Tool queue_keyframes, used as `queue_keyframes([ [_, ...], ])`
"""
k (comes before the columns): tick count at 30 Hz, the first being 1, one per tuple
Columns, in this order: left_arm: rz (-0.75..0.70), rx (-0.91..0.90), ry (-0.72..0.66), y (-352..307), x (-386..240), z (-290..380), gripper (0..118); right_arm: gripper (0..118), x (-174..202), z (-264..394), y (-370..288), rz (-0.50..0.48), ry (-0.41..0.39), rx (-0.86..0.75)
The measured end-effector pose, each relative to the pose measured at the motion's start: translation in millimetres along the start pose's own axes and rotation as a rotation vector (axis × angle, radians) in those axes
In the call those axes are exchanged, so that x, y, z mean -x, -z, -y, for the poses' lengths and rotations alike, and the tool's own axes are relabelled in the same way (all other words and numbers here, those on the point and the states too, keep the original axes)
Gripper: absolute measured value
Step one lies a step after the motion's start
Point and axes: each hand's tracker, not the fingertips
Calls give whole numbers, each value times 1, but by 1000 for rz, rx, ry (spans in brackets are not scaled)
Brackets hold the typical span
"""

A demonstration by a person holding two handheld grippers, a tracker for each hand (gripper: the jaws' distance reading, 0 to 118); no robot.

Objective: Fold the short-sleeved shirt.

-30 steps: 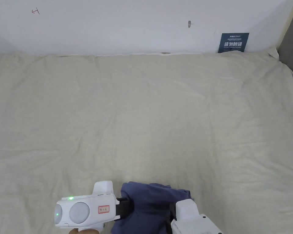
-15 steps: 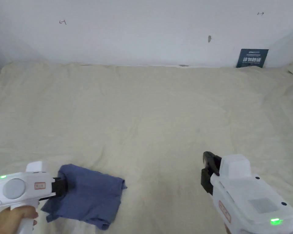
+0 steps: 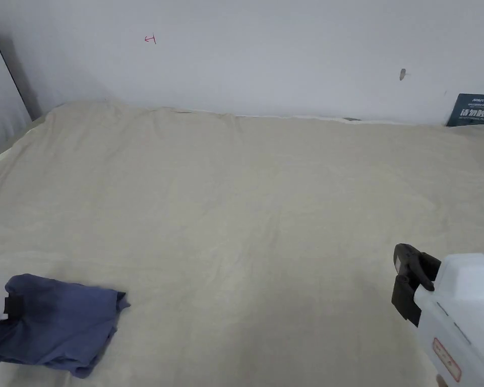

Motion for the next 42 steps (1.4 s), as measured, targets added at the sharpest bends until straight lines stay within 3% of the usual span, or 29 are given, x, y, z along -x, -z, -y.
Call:
queue_keyframes([
  [1,-3,8,3,3,-2,1,30,2,0,2,4,-1,-3,7],
  [2,-16,14,4,6,-4,2,49,2,0,2,6,-3,-3,14],
  [3,-23,15,8,7,-4,1,83,2,1,3,6,-4,-1,20],
  [4,-21,11,6,6,-6,2,103,2,2,3,6,-4,1,21],
  [5,-19,6,0,3,-9,2,114,2,3,2,5,-1,3,22],
  [11,19,-142,-56,-46,-37,-5,110,2,-4,-7,-10,21,29,2],
  [15,52,-329,-17,-112,-78,-9,110,2,-14,-24,-34,33,33,-46],
  [26,188,-838,62,-280,-214,18,111,2,-68,-68,-101,132,-40,-217],
  [32,267,-946,67,-312,-278,45,111,2,-95,-74,-126,184,-60,-269],
  [38,257,-1034,89,-307,-327,73,111,2,-119,-75,-141,203,-20,-297],
  [42,311,-1051,69,-307,-346,89,105,2,-128,-71,-146,226,-32,-302],
])
